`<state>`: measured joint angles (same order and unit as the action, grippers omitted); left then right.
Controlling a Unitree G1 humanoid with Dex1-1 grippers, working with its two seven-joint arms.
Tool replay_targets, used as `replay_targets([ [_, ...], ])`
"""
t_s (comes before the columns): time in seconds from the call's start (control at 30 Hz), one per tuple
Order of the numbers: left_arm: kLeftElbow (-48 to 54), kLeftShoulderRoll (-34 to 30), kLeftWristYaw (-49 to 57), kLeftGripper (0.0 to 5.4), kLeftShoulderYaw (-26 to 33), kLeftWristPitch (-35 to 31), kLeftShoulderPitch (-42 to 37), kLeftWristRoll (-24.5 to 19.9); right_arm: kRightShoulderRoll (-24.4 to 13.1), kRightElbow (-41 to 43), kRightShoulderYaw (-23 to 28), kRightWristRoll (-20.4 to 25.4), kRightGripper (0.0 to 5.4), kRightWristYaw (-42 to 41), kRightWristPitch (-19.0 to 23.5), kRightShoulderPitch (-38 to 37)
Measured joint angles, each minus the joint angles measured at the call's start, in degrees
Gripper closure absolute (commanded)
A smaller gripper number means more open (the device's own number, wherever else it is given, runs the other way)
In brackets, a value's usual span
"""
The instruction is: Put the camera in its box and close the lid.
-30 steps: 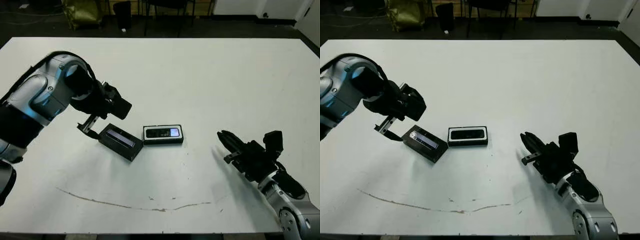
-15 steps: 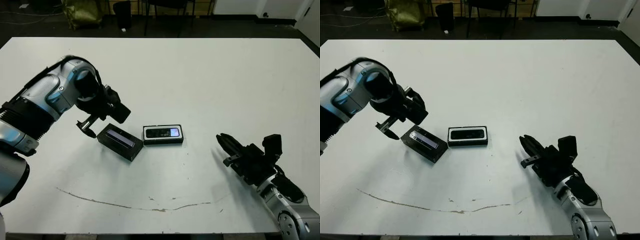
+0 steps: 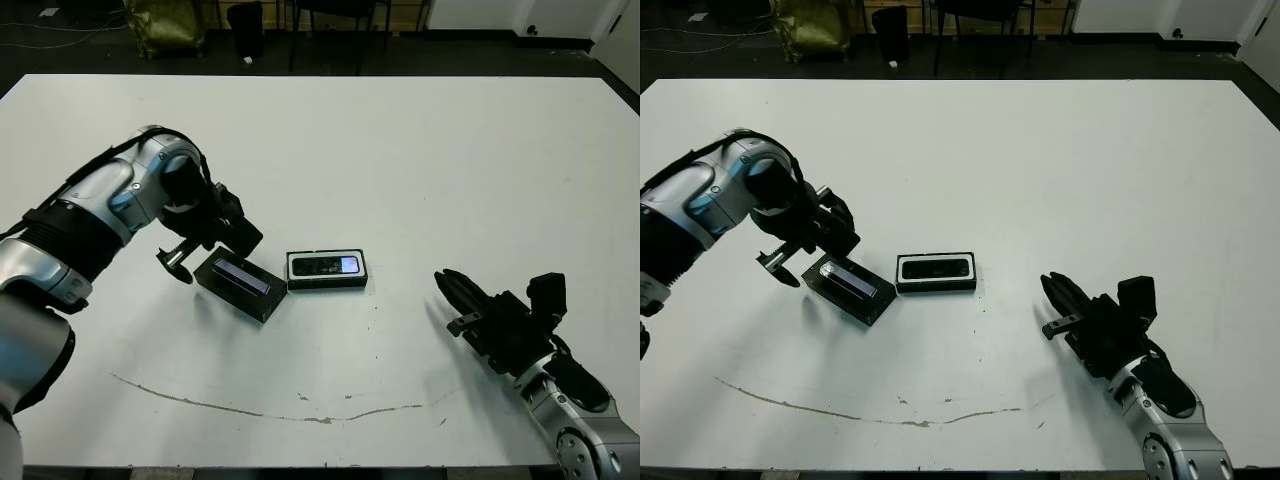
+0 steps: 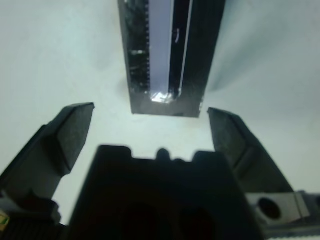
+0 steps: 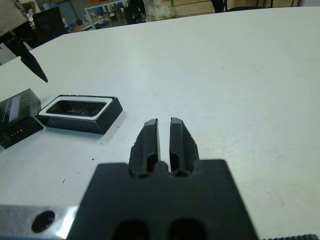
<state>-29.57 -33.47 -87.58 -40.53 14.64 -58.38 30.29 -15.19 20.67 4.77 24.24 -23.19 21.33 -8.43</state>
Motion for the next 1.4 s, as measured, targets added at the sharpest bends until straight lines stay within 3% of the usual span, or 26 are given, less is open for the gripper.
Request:
replay_targets([
  [0.47,-5.85,3.41,2.43,0.02,-0.33,0.62,0.03,0.94,0.0,-1.02,0.01,0.03,5.4,-0.97,-2.34,-0.25],
  [1.03,-5.66,3.15,3.58,0.02,0.59,3.08,1.6,1.79,-0.04,0.54,-0.03,-0.04,5.4,0.16,-0.93,-1.11],
  [1.2,-6.16,2.63,4.27,0.02,2.45,3.22,2.84,0.01,-0.04,0.99,-0.04,-0.03,5.4,0.49,-0.47,-1.14],
  [1.4,-6.23,2.18,3.43,1.11,4.19,0.51,4.15,-1.46,-0.04,0.34,-0.22,-0.02,5.4,-0.1,-1.05,-1.13],
])
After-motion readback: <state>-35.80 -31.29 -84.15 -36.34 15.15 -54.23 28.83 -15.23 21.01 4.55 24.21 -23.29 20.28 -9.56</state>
